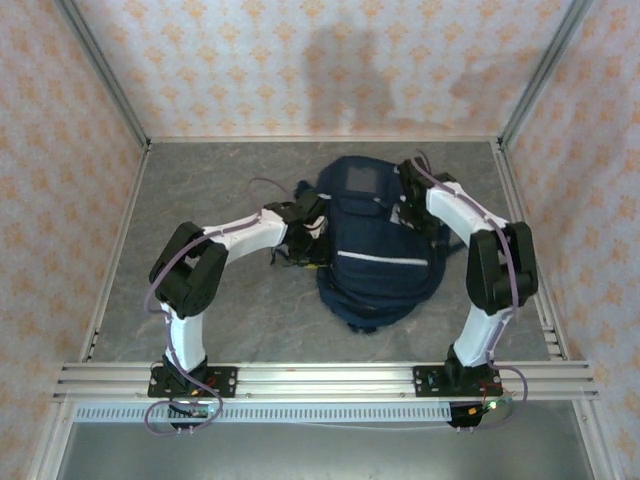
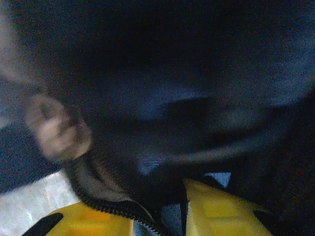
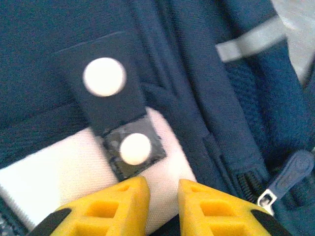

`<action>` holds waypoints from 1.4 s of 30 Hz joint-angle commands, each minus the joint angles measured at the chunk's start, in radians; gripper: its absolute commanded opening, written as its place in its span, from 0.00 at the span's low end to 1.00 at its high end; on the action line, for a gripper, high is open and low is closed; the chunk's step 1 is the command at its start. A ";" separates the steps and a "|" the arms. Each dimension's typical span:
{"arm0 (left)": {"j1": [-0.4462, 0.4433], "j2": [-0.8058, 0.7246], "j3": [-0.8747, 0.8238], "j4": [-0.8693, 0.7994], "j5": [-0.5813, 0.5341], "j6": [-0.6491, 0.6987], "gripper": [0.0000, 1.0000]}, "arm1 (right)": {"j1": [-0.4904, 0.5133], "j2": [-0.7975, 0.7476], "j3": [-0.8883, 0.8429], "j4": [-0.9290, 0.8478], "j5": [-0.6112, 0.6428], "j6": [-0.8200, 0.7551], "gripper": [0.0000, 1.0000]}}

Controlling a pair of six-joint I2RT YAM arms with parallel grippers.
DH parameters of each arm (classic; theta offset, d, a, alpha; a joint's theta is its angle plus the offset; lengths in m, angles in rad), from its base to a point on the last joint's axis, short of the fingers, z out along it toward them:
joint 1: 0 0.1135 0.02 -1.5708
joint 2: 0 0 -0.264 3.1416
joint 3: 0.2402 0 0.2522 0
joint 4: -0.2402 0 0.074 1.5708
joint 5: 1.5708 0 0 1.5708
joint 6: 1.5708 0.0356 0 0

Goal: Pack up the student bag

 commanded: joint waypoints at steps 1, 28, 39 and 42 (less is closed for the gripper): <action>-0.132 -0.036 0.031 0.091 0.107 0.050 0.33 | 0.120 0.110 0.100 0.118 -0.381 -0.085 0.27; 0.048 -0.304 0.038 -0.123 -0.263 -0.092 0.62 | 0.199 -0.656 -0.439 0.115 -0.136 0.033 0.38; 0.095 -0.056 0.339 -0.160 -0.293 -0.302 0.67 | 0.243 -0.893 -0.661 0.057 0.019 0.339 0.29; 0.097 -0.001 0.381 -0.178 -0.281 -0.366 0.67 | 0.242 -0.948 -0.693 0.056 0.028 0.370 0.29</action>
